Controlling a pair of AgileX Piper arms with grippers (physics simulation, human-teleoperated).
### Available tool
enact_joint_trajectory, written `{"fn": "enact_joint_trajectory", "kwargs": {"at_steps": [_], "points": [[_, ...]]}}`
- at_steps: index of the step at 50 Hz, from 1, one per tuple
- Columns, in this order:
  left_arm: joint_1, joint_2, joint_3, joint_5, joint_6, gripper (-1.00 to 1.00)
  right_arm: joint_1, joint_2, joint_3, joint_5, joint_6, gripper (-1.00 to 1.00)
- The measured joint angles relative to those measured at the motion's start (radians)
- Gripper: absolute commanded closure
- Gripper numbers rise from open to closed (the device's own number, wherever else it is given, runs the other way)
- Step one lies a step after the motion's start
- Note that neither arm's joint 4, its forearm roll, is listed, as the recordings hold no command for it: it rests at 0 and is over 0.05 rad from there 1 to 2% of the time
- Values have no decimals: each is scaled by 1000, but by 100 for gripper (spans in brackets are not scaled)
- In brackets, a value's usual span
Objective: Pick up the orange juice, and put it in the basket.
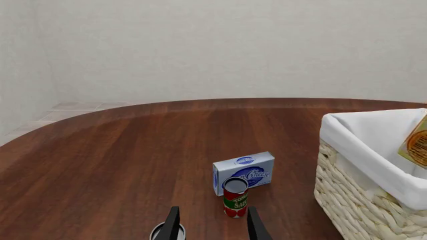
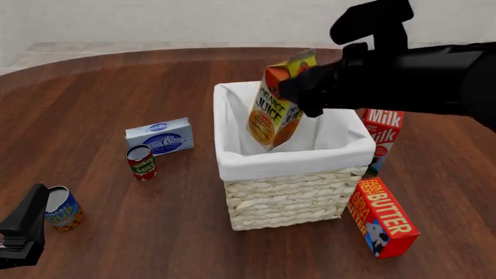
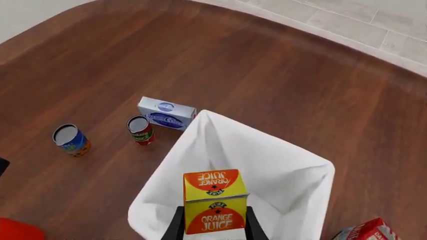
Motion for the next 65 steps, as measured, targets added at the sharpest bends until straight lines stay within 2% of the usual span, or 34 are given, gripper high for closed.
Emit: {"fn": "enact_joint_trajectory", "kwargs": {"at_steps": [45,46,65], "points": [[0,0,0,0,0,-100,-30,-20,114,-67,30,100],[0,0,0,0,0,-100,-30,-19,115,-69,30,-100],[0,0,0,0,0,-100,-35,17,119,-67,39,-100]]}}
